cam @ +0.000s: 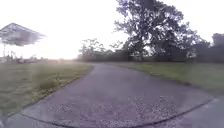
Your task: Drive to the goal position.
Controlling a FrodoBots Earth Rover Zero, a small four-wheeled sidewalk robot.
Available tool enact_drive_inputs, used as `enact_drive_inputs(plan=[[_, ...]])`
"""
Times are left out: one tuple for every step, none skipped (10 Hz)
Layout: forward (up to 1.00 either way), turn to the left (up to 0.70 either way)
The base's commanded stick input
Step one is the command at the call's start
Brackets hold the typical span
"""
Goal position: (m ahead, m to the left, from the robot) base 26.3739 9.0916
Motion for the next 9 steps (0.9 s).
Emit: enact_drive_inputs(plan=[[0.70, -0.14], [0.70, -0.14], [0.70, -0.14], [0.70, -0.14], [0.70, -0.14], [0.70, -0.14], [0.70, -0.14], [0.70, -0.14], [0.70, 0.00]])
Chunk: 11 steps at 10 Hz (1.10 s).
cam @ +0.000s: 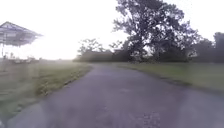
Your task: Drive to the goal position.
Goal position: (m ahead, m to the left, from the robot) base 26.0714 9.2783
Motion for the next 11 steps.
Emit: enact_drive_inputs(plan=[[0.70, 0.00], [0.70, 0.00], [0.70, 0.00], [0.70, 0.00], [0.70, 0.00], [0.70, 0.00], [0.70, 0.00], [0.70, 0.00], [0.70, 0.00], [0.70, 0.00], [0.70, 0.00]])
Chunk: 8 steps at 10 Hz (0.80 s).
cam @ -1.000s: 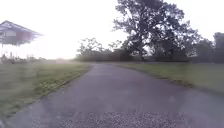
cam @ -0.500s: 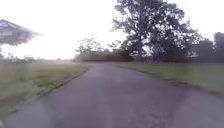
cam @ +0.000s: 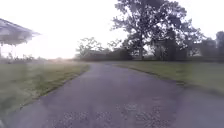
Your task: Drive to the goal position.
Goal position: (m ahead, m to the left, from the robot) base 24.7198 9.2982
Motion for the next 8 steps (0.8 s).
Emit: enact_drive_inputs(plan=[[0.70, 0.00], [0.70, 0.00], [0.70, 0.00], [0.70, 0.00], [0.70, 0.00], [0.70, 0.00], [0.70, 0.00], [0.70, 0.00]])
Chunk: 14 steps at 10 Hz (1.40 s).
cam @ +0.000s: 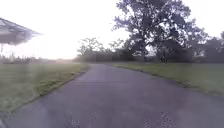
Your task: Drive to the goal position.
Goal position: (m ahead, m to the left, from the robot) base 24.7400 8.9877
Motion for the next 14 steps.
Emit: enact_drive_inputs(plan=[[0.70, 0.00], [0.70, 0.00], [0.70, 0.00], [0.70, 0.00], [0.70, 0.00], [0.70, 0.00], [0.70, 0.00], [0.70, 0.00], [0.70, 0.00], [0.70, 0.00], [0.70, 0.00], [0.70, 0.00], [0.70, 0.00], [0.70, 0.00]])
